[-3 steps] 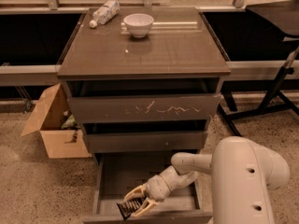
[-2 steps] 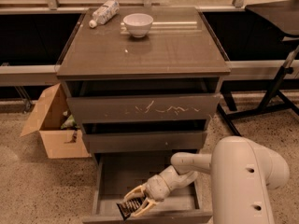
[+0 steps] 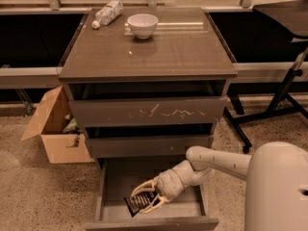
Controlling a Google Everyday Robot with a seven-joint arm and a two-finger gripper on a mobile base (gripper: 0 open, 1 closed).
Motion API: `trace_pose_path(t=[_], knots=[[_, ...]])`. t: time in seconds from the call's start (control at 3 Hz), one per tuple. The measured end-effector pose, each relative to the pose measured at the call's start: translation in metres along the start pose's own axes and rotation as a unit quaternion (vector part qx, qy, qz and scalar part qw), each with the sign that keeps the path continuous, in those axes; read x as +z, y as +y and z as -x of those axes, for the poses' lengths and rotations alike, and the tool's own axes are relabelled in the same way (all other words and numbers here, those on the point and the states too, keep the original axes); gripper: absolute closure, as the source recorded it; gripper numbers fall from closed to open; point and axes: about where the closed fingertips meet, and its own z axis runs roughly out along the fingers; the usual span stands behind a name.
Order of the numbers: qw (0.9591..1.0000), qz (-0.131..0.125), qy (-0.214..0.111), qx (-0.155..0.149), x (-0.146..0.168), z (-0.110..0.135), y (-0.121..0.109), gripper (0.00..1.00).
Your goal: Pick rxbar chocolate from bottom drawer and place on counter
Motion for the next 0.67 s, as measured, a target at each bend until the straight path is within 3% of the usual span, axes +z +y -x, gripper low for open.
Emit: trace_pose_path(t=[0.33,0.67], knots=[[1.0000,0.000,0.000,0.000,0.000,0.000,0.000,1.00],[0.9997,-0.001,0.011,-0.020,-0.004,0.032,0.000,1.00]])
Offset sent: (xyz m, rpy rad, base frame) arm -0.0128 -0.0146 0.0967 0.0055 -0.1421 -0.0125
